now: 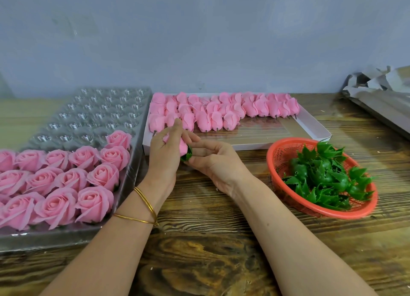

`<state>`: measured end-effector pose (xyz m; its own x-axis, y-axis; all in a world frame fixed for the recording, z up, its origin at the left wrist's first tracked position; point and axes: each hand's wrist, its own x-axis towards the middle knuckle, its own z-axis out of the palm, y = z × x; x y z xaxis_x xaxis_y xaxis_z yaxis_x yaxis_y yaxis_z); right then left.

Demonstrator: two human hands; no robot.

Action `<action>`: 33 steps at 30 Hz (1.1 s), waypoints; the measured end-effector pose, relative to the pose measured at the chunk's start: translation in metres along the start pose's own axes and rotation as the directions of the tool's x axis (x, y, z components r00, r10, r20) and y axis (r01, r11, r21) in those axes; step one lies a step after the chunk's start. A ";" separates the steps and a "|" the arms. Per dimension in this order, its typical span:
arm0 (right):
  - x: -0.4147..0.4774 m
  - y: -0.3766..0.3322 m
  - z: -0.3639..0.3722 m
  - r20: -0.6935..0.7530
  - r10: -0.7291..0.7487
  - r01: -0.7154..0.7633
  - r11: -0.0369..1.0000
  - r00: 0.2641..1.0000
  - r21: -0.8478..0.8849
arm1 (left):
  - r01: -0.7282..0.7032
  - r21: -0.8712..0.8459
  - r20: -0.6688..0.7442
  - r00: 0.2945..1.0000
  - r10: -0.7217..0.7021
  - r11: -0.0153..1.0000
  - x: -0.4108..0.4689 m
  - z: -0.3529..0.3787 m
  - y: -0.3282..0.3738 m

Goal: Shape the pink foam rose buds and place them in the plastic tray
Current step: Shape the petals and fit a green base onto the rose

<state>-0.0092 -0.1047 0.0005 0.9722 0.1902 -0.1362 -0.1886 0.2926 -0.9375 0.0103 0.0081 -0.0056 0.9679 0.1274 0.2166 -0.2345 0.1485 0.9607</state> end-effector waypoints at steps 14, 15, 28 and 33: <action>0.002 -0.004 0.002 -0.019 0.054 -0.051 0.989 0.998 0.140 | -0.030 0.033 -0.007 1.000 0.030 0.999 0.001 0.000 -0.003; 0.002 -0.004 0.002 -0.010 0.057 -0.055 0.986 0.998 0.158 | -0.025 0.030 -0.008 1.000 0.025 0.999 0.001 0.000 -0.002; 0.001 -0.002 0.002 0.060 0.104 -0.118 0.936 0.993 0.332 | 0.058 -0.066 0.054 0.997 -0.055 0.996 -0.002 0.002 0.004; 0.000 -0.003 0.003 0.061 0.098 -0.113 0.926 0.993 0.361 | 0.052 -0.067 0.058 0.997 -0.048 0.996 -0.002 0.001 0.006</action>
<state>-0.0091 -0.1028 0.0039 0.9388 0.2749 -0.2074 -0.3348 0.5878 -0.7365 0.0066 0.0078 -0.0004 0.9817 0.0627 0.1799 -0.1895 0.2204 0.9568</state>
